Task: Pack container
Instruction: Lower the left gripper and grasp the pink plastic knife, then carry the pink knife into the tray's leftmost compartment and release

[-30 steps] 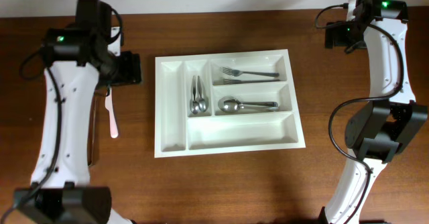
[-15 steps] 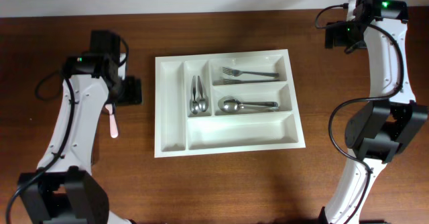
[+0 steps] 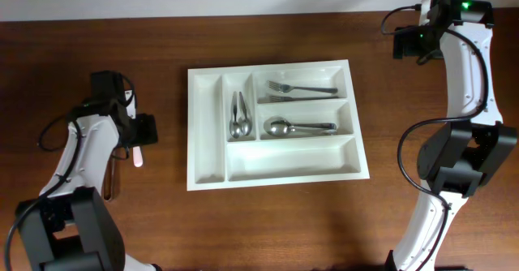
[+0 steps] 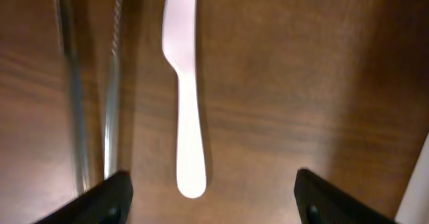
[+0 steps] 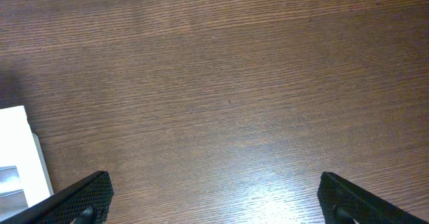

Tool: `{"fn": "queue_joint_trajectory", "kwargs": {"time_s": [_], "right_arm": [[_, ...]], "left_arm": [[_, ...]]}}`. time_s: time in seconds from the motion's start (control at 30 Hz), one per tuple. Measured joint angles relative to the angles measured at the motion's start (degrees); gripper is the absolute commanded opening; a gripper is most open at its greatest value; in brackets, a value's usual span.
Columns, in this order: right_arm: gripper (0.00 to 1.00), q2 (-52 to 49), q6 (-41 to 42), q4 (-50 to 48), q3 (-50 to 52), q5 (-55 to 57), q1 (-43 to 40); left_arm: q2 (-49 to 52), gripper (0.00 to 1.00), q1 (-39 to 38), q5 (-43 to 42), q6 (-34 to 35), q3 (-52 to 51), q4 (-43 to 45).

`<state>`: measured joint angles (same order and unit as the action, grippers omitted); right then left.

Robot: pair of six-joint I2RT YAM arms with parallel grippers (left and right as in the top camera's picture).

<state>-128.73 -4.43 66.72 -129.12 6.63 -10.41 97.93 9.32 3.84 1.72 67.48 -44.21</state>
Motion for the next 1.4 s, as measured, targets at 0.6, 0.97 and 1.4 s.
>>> {"fn": "queue_joint_trajectory", "kwargs": {"time_s": [0.6,0.97,1.4], "right_arm": [[0.99,0.0,0.0,0.0,0.0,0.0,0.0],[0.98,0.0,0.0,0.0,0.0,0.0,0.0],[0.99,0.0,0.0,0.0,0.0,0.0,0.0]], "left_arm": [[7.2,0.73,0.0,-0.8,0.0,-4.4,12.9],[10.4,0.36,0.2,-1.2,4.3,-4.3,17.3],[10.4,0.08,0.2,-0.8,5.0,-4.0,16.5]]}}
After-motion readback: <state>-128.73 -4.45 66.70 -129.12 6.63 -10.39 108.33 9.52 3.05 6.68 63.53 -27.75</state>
